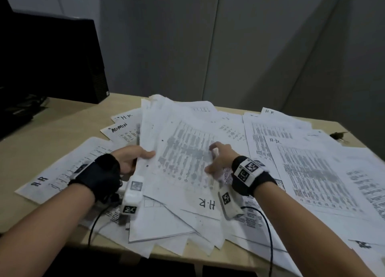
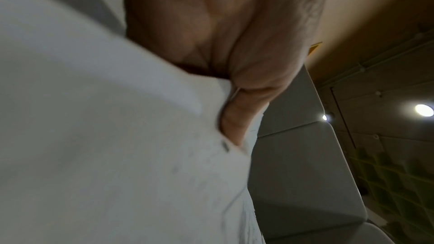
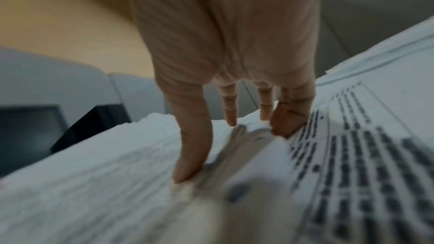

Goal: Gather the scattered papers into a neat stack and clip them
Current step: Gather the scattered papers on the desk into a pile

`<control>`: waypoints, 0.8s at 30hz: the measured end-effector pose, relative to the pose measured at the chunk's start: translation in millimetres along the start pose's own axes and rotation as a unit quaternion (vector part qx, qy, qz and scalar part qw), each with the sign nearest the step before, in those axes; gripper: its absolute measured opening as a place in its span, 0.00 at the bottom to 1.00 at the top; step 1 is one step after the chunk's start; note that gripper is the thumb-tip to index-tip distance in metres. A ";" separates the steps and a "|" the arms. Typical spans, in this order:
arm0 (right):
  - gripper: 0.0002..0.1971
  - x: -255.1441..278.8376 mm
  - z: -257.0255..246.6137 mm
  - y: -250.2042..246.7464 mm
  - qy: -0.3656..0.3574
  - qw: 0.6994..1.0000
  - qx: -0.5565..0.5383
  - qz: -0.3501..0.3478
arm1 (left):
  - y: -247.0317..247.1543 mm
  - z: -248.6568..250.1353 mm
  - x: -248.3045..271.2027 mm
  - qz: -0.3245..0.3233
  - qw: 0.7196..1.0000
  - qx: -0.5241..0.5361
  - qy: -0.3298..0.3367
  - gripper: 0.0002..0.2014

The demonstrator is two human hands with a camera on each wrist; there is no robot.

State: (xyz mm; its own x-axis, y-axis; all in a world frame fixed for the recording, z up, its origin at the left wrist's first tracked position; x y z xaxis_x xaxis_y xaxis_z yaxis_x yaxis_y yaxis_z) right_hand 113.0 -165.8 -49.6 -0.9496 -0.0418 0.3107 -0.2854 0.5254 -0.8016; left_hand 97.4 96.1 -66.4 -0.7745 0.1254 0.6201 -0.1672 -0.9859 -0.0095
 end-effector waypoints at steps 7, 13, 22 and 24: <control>0.31 2.3 -46.2 21.2 -0.150 0.983 -0.059 -0.089 | 3.7 -0.3 -2.2 -0.004 0.997 -0.068 0.030 0.26; 0.20 8.8 33.3 -76.0 -0.055 0.989 -0.133 0.027 | -39.2 -2.3 -3.4 0.151 0.987 -0.037 0.047 0.22; 0.33 53.0 225.0 -136.7 0.271 0.956 0.111 -0.019 | -46.7 11.1 -12.7 0.092 0.986 -0.139 -0.008 0.40; 0.42 51.2 236.3 -134.0 0.291 0.952 0.088 0.008 | -33.9 13.7 -15.0 0.084 0.980 -0.180 -0.016 0.27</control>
State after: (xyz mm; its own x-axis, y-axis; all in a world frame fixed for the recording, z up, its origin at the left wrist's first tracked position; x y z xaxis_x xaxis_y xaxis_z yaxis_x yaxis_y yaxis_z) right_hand 71.9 -439.2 -47.0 -0.7353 0.4709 0.4875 -0.3377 0.3690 -0.8659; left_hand 123.1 126.1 -64.6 -0.7909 -0.0452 0.6103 -0.2471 -0.8887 -0.3861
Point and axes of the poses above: each hand's wrist, its own x-axis away from the middle knuckle, its own y-axis out of the palm, z = x × y, the point moved 9 cm from there along -x, towards the middle knuckle, and after that the axes turned 6 degrees about -y, right-handed, at the moved point
